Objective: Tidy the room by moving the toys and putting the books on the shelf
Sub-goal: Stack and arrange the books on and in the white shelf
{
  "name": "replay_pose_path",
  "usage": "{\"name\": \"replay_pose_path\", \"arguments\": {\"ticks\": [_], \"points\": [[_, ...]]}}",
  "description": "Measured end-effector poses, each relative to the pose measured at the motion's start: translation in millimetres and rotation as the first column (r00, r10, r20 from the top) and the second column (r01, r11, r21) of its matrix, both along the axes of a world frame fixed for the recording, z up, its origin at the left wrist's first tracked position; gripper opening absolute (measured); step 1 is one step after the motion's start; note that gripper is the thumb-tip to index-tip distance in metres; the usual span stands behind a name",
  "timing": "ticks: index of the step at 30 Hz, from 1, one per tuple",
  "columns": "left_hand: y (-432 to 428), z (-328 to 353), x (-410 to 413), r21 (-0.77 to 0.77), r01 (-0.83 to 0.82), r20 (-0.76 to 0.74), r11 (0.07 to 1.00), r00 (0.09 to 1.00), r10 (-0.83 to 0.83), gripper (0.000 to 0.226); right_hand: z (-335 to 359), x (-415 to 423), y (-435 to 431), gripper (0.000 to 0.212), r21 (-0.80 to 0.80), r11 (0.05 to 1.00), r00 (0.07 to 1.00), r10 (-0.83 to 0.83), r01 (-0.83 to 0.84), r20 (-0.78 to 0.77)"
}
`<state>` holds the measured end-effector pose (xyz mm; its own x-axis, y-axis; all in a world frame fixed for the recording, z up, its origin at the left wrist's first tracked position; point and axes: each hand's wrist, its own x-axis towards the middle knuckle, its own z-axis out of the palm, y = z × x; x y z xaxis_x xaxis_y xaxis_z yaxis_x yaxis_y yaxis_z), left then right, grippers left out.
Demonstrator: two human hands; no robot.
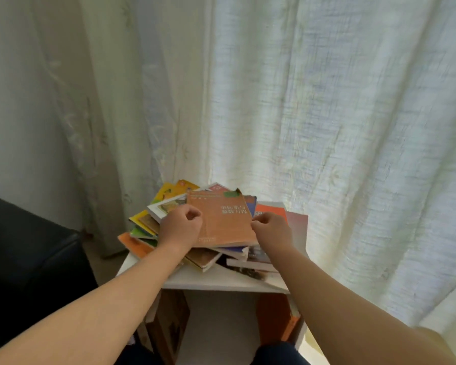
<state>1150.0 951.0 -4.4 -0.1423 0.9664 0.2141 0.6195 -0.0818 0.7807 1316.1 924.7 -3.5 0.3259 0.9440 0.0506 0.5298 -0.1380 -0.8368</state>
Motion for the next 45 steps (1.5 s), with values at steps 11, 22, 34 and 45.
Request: {"name": "replay_pose_path", "arguments": {"ticks": [11, 22, 34, 45], "points": [[60.4, -28.0, 0.2, -0.284, -0.004, -0.374, 0.959, 0.921, -0.107, 0.029, -38.4, 5.5, 58.3, 0.026, -0.327, 0.945, 1.0, -0.02, 0.024, 0.014], [83.0, -29.8, -13.4, -0.388, 0.044, -0.043, 0.92, 0.997, -0.066, 0.032, -20.4, 18.3, 67.6, 0.004, 0.096, 0.94, 0.764, -0.204, 0.328, -0.613], [65.8, -13.6, -3.8, -0.454, 0.127, 0.314, 0.882, 0.949, 0.025, 0.044, -42.6, 2.4, 63.6, 0.032, -0.331, 0.937, 0.861, -0.259, 0.114, -0.437], [72.8, 7.2, -7.5, 0.02, 0.25, 0.455, 0.968, 0.86, -0.231, 0.032, -9.1, -2.9, 63.2, 0.024, 0.158, 0.987, 0.78, 0.086, 0.017, -0.62]]}}
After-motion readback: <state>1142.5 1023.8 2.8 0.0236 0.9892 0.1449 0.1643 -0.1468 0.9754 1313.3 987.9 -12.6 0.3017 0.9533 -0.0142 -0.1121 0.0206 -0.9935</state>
